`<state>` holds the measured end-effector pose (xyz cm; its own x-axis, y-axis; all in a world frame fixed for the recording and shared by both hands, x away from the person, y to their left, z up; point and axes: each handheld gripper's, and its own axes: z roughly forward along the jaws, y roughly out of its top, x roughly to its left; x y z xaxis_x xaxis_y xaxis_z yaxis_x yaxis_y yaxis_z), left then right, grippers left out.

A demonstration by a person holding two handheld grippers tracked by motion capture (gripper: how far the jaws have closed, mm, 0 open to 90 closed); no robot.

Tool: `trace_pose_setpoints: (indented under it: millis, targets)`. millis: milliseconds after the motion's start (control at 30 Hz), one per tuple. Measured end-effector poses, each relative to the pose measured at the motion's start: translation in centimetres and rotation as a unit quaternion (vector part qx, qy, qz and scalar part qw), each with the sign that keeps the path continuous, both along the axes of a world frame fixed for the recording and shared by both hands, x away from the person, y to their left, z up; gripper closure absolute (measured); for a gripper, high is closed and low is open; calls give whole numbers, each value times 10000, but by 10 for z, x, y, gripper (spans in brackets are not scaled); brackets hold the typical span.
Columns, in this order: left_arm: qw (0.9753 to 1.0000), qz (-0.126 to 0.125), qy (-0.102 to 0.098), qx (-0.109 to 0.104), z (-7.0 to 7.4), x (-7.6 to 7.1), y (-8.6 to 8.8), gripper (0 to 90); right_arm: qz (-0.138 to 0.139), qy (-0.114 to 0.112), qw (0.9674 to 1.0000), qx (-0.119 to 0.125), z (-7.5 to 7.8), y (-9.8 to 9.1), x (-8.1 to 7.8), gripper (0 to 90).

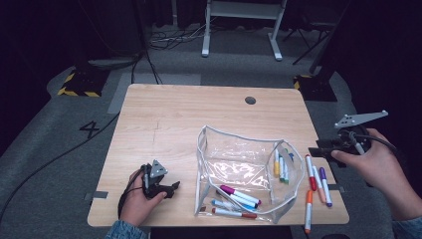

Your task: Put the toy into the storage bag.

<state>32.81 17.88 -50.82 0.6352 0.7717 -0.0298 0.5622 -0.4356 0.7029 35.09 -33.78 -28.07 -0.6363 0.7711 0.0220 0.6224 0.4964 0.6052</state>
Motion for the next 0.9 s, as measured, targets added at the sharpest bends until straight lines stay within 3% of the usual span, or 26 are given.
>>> trace_pose_setpoints:
  millis: [100,167,333,633,733,767,800,900]
  targets:
    - [10000,3,-1,-4,0,0,0,198,-178,66,9998,-62,-11,-12,1,557]
    - [10000,1,2,-2,0,0,0,198,-471,208,9986,-146,-28,-30,4,559]
    - [10000,1,0,-2,0,0,0,198,-834,441,9952,-274,-61,-55,8,566]
    - [10000,2,-2,0,0,0,0,198,-1437,973,9841,-388,-118,-85,5,613]
    - [10000,1,1,2,0,0,0,198,-1580,1205,9794,-369,-136,-92,4,640]
    - [10000,1,1,2,0,0,0,198,-1580,1205,9794,-369,-136,-92,4,640]
    - [10000,4,-5,-1,0,0,0,198,-1663,1326,9765,-348,-146,-95,4,645]
    - [10000,5,-7,-2,0,0,0,198,-1692,1461,9740,-365,-159,-97,6,662]
